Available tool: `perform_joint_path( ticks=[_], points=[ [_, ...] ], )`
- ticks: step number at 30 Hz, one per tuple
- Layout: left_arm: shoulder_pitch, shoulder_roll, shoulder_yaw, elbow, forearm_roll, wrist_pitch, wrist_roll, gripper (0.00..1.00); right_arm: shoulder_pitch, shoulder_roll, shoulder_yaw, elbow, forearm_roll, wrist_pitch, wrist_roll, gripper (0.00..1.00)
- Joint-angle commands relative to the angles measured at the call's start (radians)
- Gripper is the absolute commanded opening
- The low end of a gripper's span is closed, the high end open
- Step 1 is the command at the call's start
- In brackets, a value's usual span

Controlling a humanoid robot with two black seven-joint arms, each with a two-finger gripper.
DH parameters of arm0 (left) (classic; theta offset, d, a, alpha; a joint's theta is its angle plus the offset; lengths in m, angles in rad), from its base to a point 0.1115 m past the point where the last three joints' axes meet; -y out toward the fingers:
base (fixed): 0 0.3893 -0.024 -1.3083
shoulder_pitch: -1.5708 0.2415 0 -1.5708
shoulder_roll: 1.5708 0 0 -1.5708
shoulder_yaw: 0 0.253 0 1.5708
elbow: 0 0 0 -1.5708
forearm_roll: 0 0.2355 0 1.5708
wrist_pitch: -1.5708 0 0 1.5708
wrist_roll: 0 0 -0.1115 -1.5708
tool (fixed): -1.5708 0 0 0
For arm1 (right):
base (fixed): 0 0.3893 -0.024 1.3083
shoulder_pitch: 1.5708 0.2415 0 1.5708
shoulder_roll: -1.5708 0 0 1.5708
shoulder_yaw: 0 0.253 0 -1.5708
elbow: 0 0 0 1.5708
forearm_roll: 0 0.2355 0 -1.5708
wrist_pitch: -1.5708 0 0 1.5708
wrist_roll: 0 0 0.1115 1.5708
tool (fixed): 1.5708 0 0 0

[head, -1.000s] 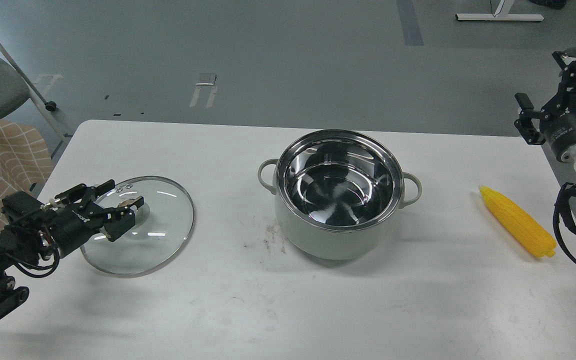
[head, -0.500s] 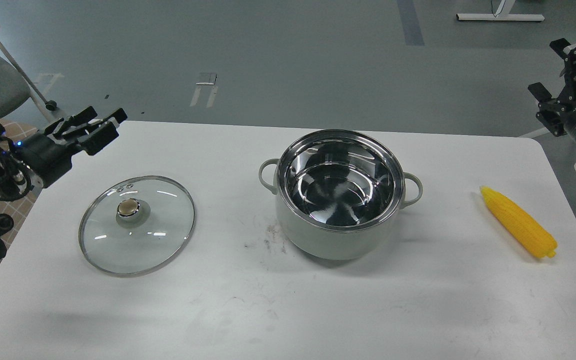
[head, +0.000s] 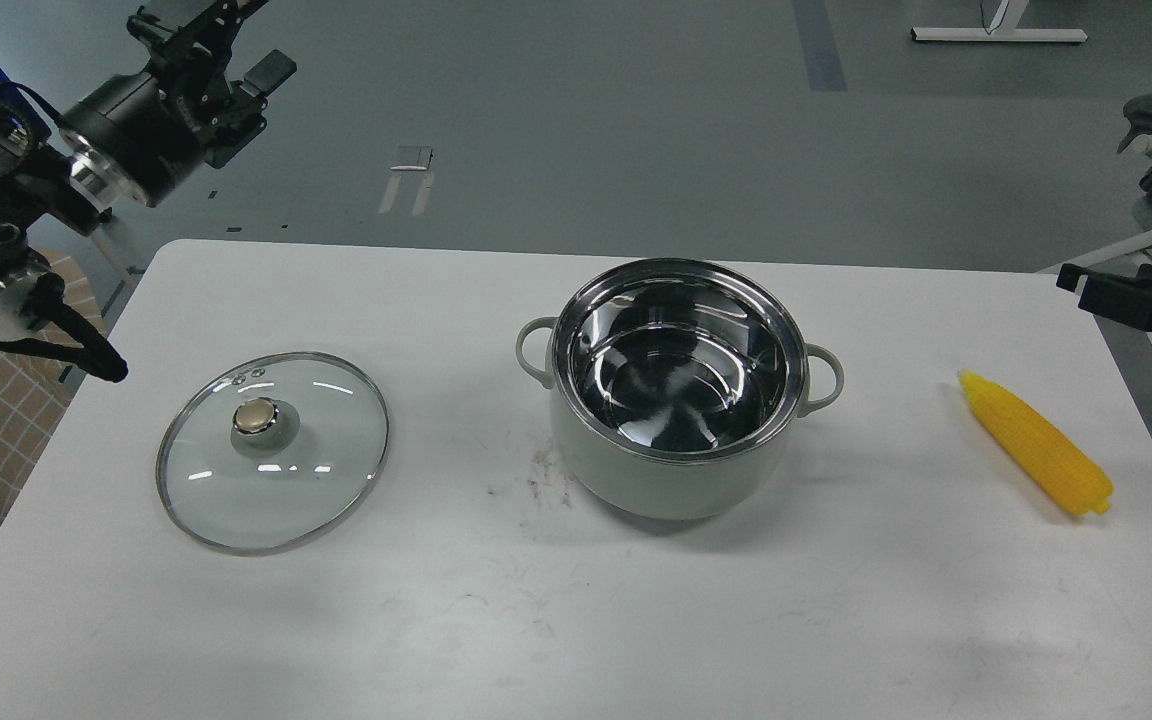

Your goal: Open pot and put corn in

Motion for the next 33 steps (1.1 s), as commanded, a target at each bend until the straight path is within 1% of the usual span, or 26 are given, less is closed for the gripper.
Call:
perform_joint_path(
  ticks=[1,6,13,15,16,18,19,22,23,24,25,26,27,33],
  points=[
    [0.016,-0.055,-0.039,0.0,-0.081,-0.049,0.0,0.9,-0.049,0.001,-0.025,-0.007,-0.08,-0.028,0.0,1.0],
    [0.022,-0.095,-0.045,0.0,-0.095,-0.046,0.0,0.91,-0.043,0.01,-0.117,-0.031,-0.083,-0.031,0.0,1.0],
    [0.022,-0.105,-0.06,0.0,-0.095,-0.05,0.0,0.92,-0.043,0.102,-0.147,-0.108,-0.106,-0.053,0.0,1.0],
    [0.022,-0.105,-0.062,0.0,-0.095,-0.053,0.0,0.92,-0.039,0.142,-0.18,-0.164,-0.149,-0.08,0.0,1.0],
    [0.022,-0.105,-0.062,0.0,-0.095,-0.053,0.0,0.92,-0.039,0.142,-0.181,-0.165,-0.149,-0.08,0.0,1.0],
    [0.024,-0.105,-0.062,-0.001,-0.095,-0.053,0.0,0.92,-0.031,0.182,-0.222,-0.198,-0.178,-0.137,0.0,0.97],
    [0.025,-0.105,-0.062,-0.001,-0.095,-0.053,0.0,0.92,-0.03,0.191,-0.23,-0.205,-0.178,-0.144,0.0,0.96],
    [0.025,-0.105,-0.072,-0.001,-0.095,-0.053,0.0,0.92,-0.03,0.242,-0.24,-0.251,-0.186,-0.157,0.0,0.83],
    [0.027,-0.105,-0.075,-0.001,-0.095,-0.053,0.0,0.92,-0.031,0.251,-0.24,-0.26,-0.187,-0.157,0.0,0.76],
    [0.025,-0.105,-0.077,-0.001,-0.095,-0.053,0.0,0.92,-0.031,0.265,-0.243,-0.269,-0.188,-0.157,0.0,0.57],
    [0.027,-0.105,-0.077,-0.001,-0.095,-0.053,0.0,0.92,-0.03,0.266,-0.243,-0.271,-0.188,-0.157,0.0,0.44],
    [0.027,-0.103,-0.077,-0.001,-0.095,-0.053,0.0,0.92,-0.028,0.268,-0.245,-0.271,-0.189,-0.157,0.0,0.18],
    [0.027,-0.103,-0.077,-0.003,-0.095,-0.053,0.0,0.92,-0.023,0.268,-0.248,-0.271,-0.189,-0.157,0.0,0.01],
    [0.028,-0.103,-0.077,-0.015,-0.095,-0.049,0.0,0.92,-0.007,0.243,-0.245,-0.231,-0.188,-0.16,0.0,0.0]
  ],
)
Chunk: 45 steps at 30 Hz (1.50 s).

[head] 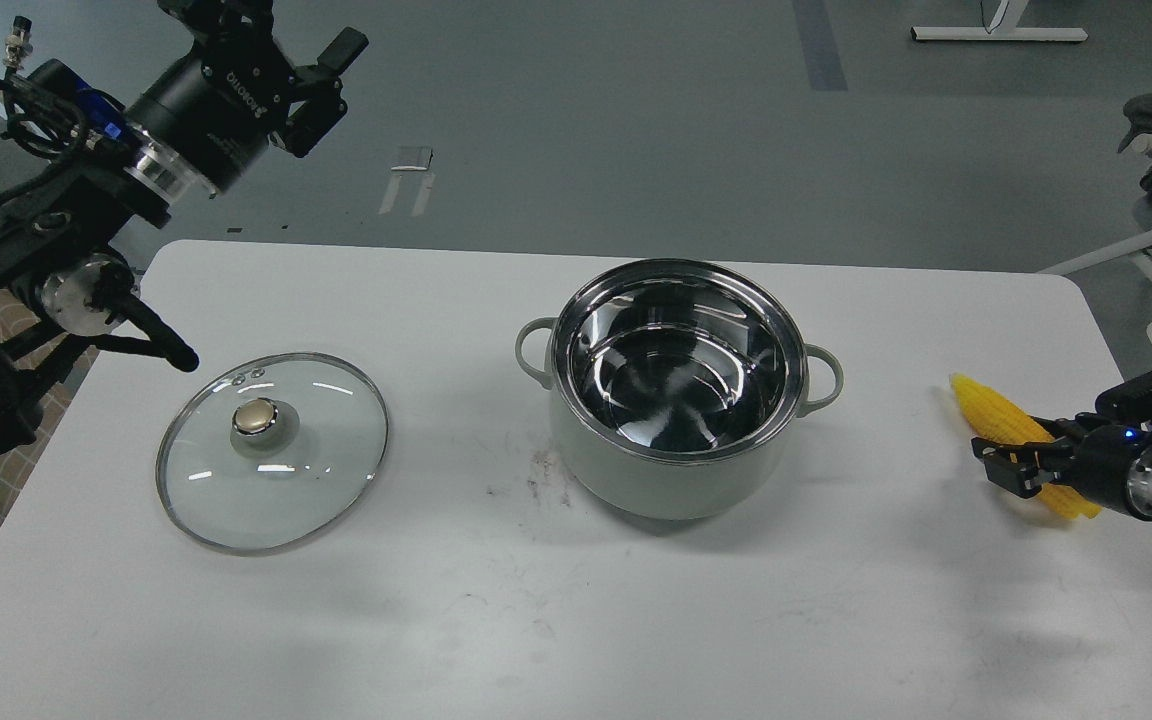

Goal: Open pot and put corn in
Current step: 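Grasp the yellow corn cob with the right gripper and lift it, then carry the corn over the pot and lower it inside, releasing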

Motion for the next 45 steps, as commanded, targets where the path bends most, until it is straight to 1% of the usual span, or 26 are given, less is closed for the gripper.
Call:
perform_joint_path(
  ticks=[1,3,5,7,8,9,11,12,13,14,15,16,17,20,21,25,27,32,45],
  points=[
    [0.002,0.001,-0.002,-0.007,0.0,0.001,0.0,0.92,0.031,-0.052,0.003,0.064,0.003,-0.002,0.0,0.0],
    [0.0,0.001,0.0,-0.007,0.0,0.001,0.0,0.92,0.054,-0.09,0.003,0.109,0.004,0.001,0.0,0.0],
    [0.0,0.001,-0.002,-0.007,0.0,0.0,0.0,0.92,0.124,-0.158,0.003,0.184,0.012,0.011,0.0,0.0],
    [0.0,0.001,-0.002,-0.008,0.0,0.001,0.0,0.92,0.196,-0.199,0.003,0.229,0.015,0.021,0.0,0.0],
    [0.0,-0.001,-0.002,-0.007,0.0,0.003,0.0,0.92,0.251,-0.212,0.003,0.25,0.017,0.044,0.0,0.0],
    [0.0,-0.001,-0.002,-0.007,0.0,0.003,0.0,0.92,0.252,-0.212,0.003,0.25,0.017,0.044,0.0,0.0],
    [0.0,0.001,-0.002,-0.007,0.0,0.003,0.0,0.92,0.374,-0.21,-0.003,0.278,0.018,0.098,0.0,0.0],
    [0.0,0.001,-0.002,-0.007,0.0,0.003,0.0,0.92,0.402,-0.206,-0.005,0.279,0.02,0.11,0.0,0.0],
    [0.0,0.001,-0.002,-0.007,0.0,0.001,0.0,0.92,0.455,-0.18,-0.012,0.279,0.018,0.133,0.0,0.0],
    [0.0,0.001,-0.002,-0.007,-0.001,0.001,0.0,0.92,0.518,-0.128,-0.041,0.279,0.02,0.152,0.0,0.0],
    [0.0,0.001,-0.002,-0.007,-0.001,0.001,0.0,0.92,0.519,-0.127,-0.042,0.279,0.02,0.152,0.0,0.0],
    [0.0,0.001,-0.003,-0.007,-0.001,0.003,0.0,0.92,0.593,-0.064,-0.09,0.275,0.023,0.167,0.0,0.0],
    [0.0,0.001,-0.003,-0.007,-0.001,0.001,0.0,0.92,0.623,-0.034,-0.118,0.272,0.024,0.17,0.0,0.0],
    [-0.001,0.001,-0.003,-0.007,-0.001,0.004,0.0,0.92,0.736,0.124,-0.258,0.252,0.085,0.175,0.0,0.0],
    [-0.001,0.001,-0.003,-0.007,-0.001,0.004,0.0,0.92,0.737,0.124,-0.258,0.252,0.086,0.175,0.0,0.0],
    [-0.001,-0.007,-0.002,-0.007,-0.001,0.004,0.0,0.92,0.769,0.269,-0.344,0.258,0.11,0.192,0.0,0.0],
    [-0.001,-0.01,-0.002,-0.007,-0.001,0.006,0.0,0.92,0.769,0.309,-0.376,0.261,0.11,0.193,0.0,0.0],
    [-0.001,-0.013,-0.002,-0.007,-0.001,0.007,0.0,0.92,0.75,0.342,-0.473,0.284,0.11,0.193,0.0,0.0],
    [-0.001,-0.021,-0.003,-0.007,-0.001,0.006,0.0,0.93,0.668,0.388,-0.483,0.283,0.116,0.193,0.0,0.0]
  ],
)
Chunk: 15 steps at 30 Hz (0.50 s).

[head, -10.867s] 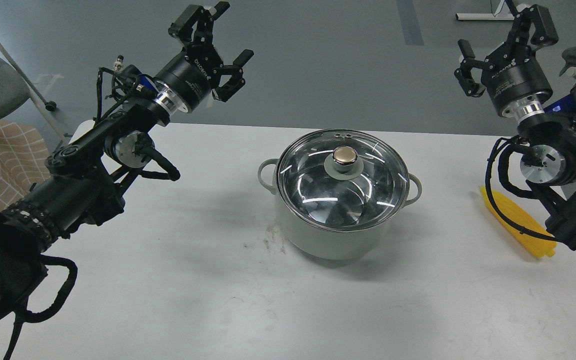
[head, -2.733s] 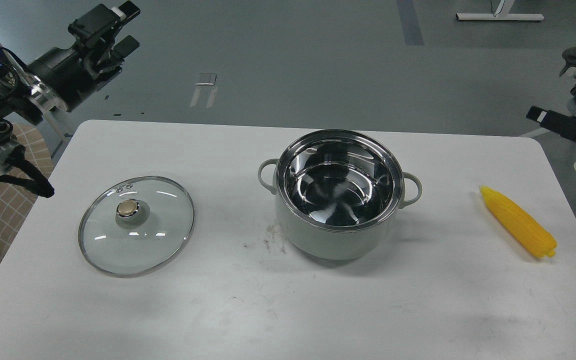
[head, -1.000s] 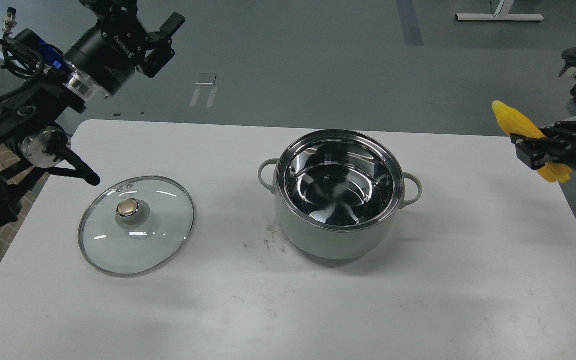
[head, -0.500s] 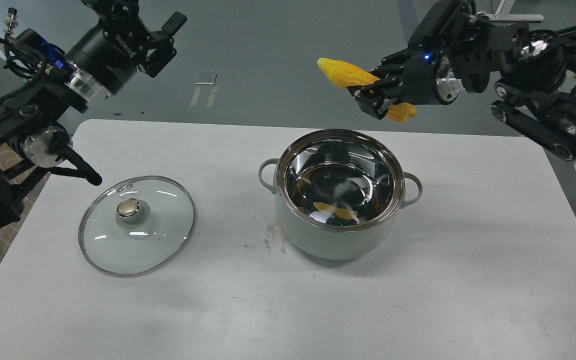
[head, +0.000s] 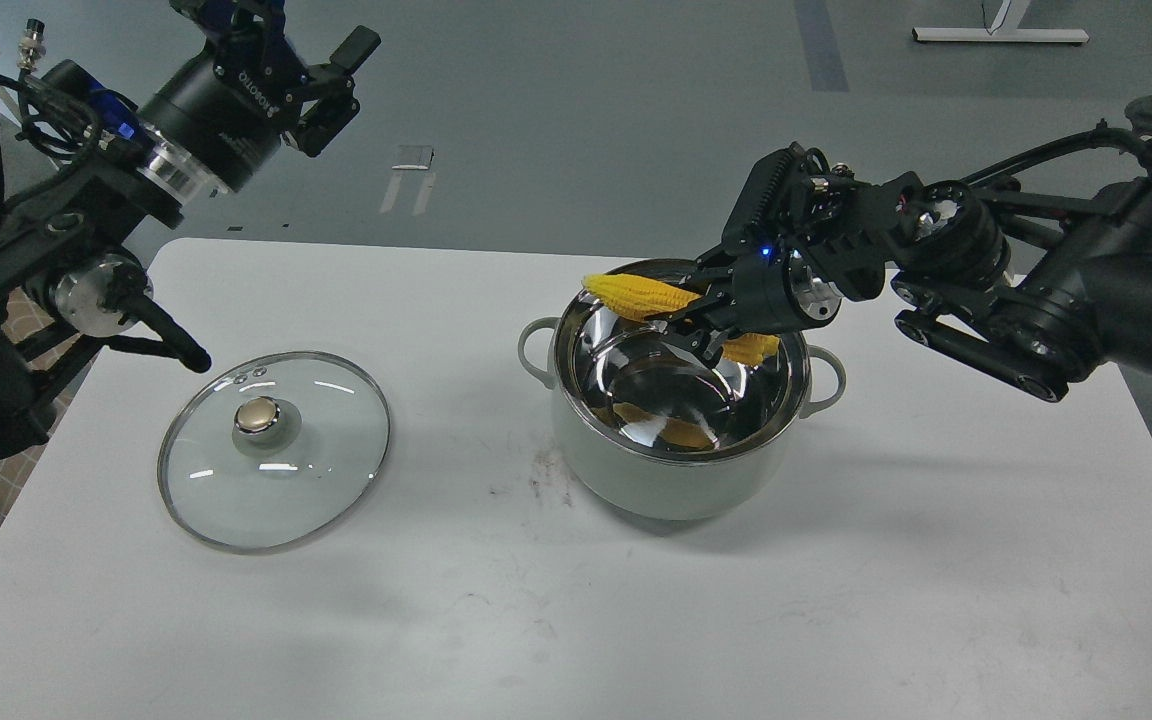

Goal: Open pot and put corn in
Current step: 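Carry the corn over the pot and lower it inside, releasing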

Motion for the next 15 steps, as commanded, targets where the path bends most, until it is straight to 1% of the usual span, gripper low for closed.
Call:
perform_joint_path(
  ticks=[1,4,6,12,15],
  points=[
    [0.0,-0.001,-0.001,0.001,0.0,0.0,0.0,0.93,-0.013,0.016,-0.003,-0.004,0.001,0.001,0.0,0.0],
    [0.0,-0.001,-0.001,0.001,0.0,0.0,0.0,0.93,-0.017,0.022,-0.003,-0.007,0.001,0.001,0.0,0.01],
    [0.0,-0.001,-0.001,0.0,0.0,0.0,0.0,0.93,-0.023,0.022,-0.005,-0.005,0.001,0.001,0.0,0.05],
    [0.0,-0.001,-0.003,0.001,0.0,0.0,0.0,0.93,-0.031,0.022,-0.018,-0.002,0.003,0.013,0.0,0.1],
    [0.0,-0.001,-0.003,0.0,0.0,-0.002,0.0,0.94,-0.033,0.021,-0.02,-0.002,0.003,0.026,0.0,0.21]
  ],
)
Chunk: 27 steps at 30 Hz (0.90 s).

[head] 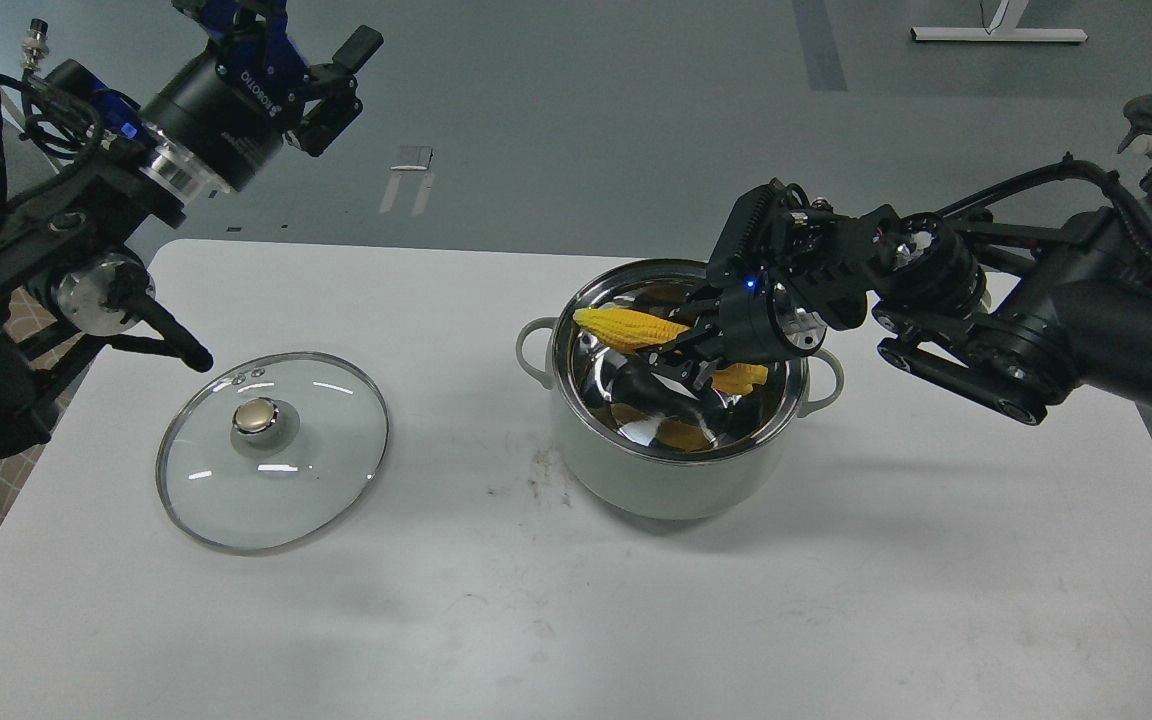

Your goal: Open pot and put corn in

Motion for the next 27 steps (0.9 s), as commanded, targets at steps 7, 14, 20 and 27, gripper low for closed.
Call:
perform_joint_path(
  ticks=[7,14,20,27],
  points=[
    [0.001,0.0,0.0,0.0,0.0,-0.001,0.0,0.94,-0.004,-0.004,-0.001,0.0,0.006,0.009,0.0,0.59],
    [0.001,0.0,-0.002,0.0,0.0,-0.001,0.0,0.94,-0.004,-0.004,0.001,0.0,0.045,0.009,0.0,0.96],
    [0.002,0.0,0.0,0.003,0.0,0.0,0.0,0.98,0.007,-0.009,0.066,-0.021,0.12,-0.003,0.0,1.0],
    [0.001,-0.019,-0.002,0.021,0.0,0.006,0.0,0.98,0.004,-0.073,0.336,-0.082,0.336,-0.044,0.0,1.0]
  ],
)
